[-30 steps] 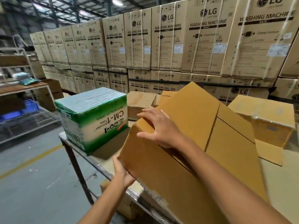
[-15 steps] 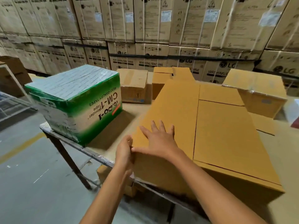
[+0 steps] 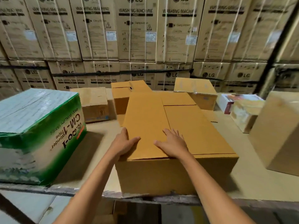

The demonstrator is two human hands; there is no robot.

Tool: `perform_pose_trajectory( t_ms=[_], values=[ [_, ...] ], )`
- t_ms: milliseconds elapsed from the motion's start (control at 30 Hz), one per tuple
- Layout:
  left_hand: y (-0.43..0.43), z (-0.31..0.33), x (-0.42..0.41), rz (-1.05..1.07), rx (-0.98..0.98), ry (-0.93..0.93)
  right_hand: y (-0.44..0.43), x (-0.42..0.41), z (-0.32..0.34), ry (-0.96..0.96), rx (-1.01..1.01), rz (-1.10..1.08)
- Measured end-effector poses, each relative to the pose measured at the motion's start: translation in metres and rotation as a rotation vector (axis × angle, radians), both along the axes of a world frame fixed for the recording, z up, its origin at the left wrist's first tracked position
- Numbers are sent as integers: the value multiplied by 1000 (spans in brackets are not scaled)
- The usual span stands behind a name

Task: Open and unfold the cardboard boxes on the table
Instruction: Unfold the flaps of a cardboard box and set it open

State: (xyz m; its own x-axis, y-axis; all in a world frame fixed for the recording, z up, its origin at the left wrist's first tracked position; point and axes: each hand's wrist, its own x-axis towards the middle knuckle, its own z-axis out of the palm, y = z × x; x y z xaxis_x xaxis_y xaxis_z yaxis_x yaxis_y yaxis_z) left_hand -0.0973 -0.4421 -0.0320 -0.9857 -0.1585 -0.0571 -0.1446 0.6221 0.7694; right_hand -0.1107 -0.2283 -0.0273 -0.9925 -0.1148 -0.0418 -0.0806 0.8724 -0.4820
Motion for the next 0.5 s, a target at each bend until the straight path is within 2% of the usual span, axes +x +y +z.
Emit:
perform_pose_trajectory(
  t_ms=[167, 400, 500],
  values=[
    [-1, 4, 12, -110, 8, 43, -1, 13, 4, -44, -98, 3],
    [3, 0, 17, -207, 32, 54, 16, 47, 0, 7, -272, -14],
    [10, -6, 9, -206, -47, -13, 19, 51, 4, 33, -444, -74]
  ],
)
